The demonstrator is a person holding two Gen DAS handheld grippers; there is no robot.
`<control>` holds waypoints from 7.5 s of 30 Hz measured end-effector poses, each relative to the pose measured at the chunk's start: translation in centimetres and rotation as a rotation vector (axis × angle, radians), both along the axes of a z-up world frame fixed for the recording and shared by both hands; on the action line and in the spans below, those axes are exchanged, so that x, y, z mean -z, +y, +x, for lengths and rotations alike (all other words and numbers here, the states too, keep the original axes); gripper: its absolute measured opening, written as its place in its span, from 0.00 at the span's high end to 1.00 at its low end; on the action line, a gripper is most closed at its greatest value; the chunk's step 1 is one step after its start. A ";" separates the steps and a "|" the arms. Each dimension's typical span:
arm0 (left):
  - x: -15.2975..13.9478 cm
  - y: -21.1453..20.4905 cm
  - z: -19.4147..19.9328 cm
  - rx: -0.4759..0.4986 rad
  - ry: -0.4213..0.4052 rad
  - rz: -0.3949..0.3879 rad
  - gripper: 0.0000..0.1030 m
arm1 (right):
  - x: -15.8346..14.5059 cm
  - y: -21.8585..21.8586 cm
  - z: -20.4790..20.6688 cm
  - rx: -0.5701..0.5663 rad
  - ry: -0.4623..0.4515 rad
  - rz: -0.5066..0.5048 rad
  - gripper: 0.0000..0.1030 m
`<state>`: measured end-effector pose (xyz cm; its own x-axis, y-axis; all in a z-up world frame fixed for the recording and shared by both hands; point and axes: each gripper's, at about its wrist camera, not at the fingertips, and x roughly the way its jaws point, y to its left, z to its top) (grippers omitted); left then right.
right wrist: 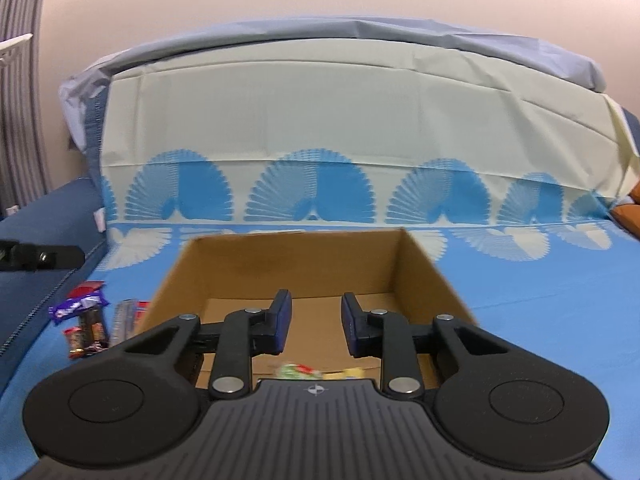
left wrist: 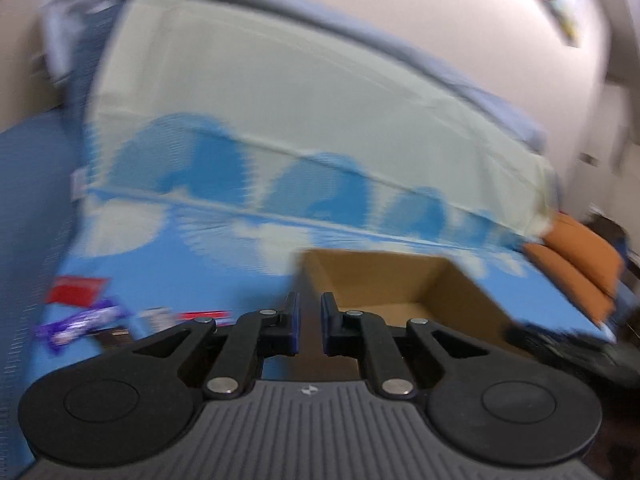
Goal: Organize snacks
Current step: 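Move both tools back toward the remaining snacks on the sofa, then grasp the red spicy strip bag with the right tool while left grasps the purple chocolate bar, then carry the red bag and purple bar over the box with both tools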
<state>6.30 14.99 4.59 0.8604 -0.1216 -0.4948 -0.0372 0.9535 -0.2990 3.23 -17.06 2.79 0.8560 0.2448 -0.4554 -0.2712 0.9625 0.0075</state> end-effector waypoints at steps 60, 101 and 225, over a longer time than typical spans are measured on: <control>13.2 14.6 10.3 -0.248 0.422 0.227 0.57 | 14.9 25.6 10.5 -0.063 0.358 -0.043 0.30; 11.1 10.5 -4.5 -0.117 0.704 -0.131 0.72 | 10.7 19.7 -5.6 -0.331 0.578 -0.143 0.45; -0.6 -8.8 -1.1 0.227 -0.198 -0.037 0.82 | -0.2 0.6 -0.7 0.025 -0.021 0.048 0.54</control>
<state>5.24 6.21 5.21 0.8885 -0.3365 -0.3120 0.2380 0.9192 -0.3136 2.54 -16.42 2.94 0.8714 0.2440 -0.4256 -0.2475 0.9677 0.0481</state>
